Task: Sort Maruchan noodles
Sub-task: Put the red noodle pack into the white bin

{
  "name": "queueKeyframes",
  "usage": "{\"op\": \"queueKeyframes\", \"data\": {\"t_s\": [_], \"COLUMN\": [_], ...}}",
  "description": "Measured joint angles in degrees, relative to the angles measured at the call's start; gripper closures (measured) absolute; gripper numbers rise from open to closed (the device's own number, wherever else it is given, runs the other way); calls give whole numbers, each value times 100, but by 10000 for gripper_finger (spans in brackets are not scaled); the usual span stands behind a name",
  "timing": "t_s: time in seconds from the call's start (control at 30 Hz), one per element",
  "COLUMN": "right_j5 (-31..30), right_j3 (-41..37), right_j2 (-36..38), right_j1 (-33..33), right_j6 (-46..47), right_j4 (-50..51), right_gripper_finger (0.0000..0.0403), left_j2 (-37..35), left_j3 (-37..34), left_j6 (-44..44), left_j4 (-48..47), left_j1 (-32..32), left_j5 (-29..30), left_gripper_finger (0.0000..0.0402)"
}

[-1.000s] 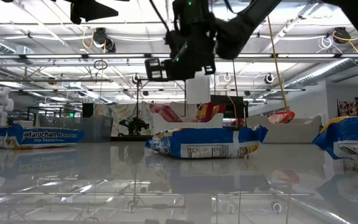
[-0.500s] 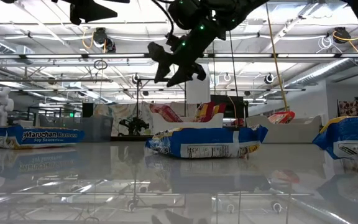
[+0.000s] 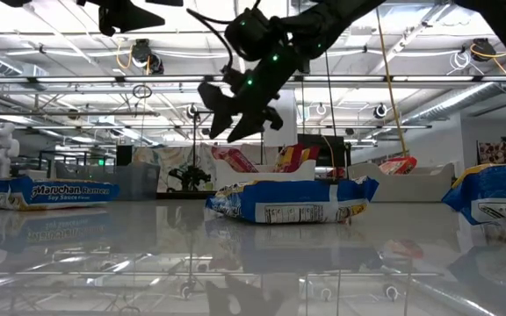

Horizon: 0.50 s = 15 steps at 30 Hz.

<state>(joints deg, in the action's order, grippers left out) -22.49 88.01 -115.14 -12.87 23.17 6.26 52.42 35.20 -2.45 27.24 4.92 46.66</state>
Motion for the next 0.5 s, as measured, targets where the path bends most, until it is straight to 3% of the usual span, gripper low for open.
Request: {"op": "queueKeyframes", "data": {"t_s": [0.1, 0.27, 0.5], "right_j5": [-31, -622, -585], "right_j3": [1, 0, 0], "right_j2": [-119, -207, -391], "right_j1": [24, 118, 93], "right_j6": [-166, -602, -588], "right_j4": [-248, -523, -522], "right_gripper_finger": [202, 213, 258], "left_j2": [0, 0, 0], "left_j3": [0, 0, 0], "left_j6": [-9, -27, -29], "left_j4": [-10, -95, -204], "left_j1": [8, 25, 23], "left_j5": [-3, -3, -4], "left_gripper_finger": [85, 85, 85]}}
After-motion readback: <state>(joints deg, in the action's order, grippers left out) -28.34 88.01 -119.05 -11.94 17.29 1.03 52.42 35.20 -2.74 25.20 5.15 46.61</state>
